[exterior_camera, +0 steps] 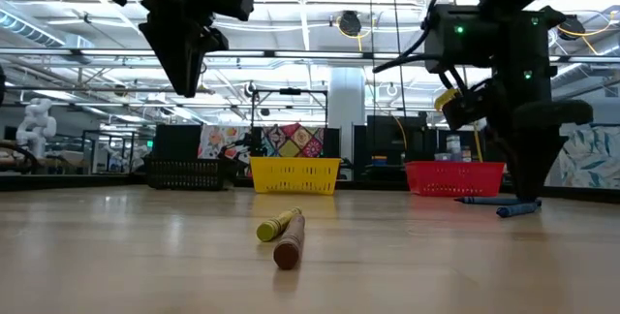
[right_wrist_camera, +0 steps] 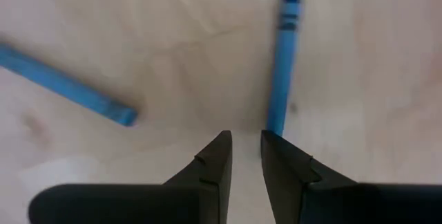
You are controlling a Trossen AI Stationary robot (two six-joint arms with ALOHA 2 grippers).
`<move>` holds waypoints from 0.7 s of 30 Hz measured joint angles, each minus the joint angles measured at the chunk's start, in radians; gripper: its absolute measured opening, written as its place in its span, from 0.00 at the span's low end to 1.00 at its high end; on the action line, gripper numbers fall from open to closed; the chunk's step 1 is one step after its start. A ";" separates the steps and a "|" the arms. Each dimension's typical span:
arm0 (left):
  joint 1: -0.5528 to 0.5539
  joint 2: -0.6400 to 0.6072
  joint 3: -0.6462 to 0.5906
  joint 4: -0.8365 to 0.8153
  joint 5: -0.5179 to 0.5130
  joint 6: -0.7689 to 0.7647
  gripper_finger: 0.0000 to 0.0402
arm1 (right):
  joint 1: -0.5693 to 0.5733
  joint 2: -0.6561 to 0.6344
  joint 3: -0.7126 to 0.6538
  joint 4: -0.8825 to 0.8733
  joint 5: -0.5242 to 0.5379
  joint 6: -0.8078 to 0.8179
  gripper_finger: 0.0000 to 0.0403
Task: Sort crayons
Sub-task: Put the blue crayon into the black bin
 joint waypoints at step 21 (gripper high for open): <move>-0.014 0.000 0.000 0.011 -0.002 0.009 0.15 | 0.188 -0.192 0.077 -0.062 -0.128 0.342 0.16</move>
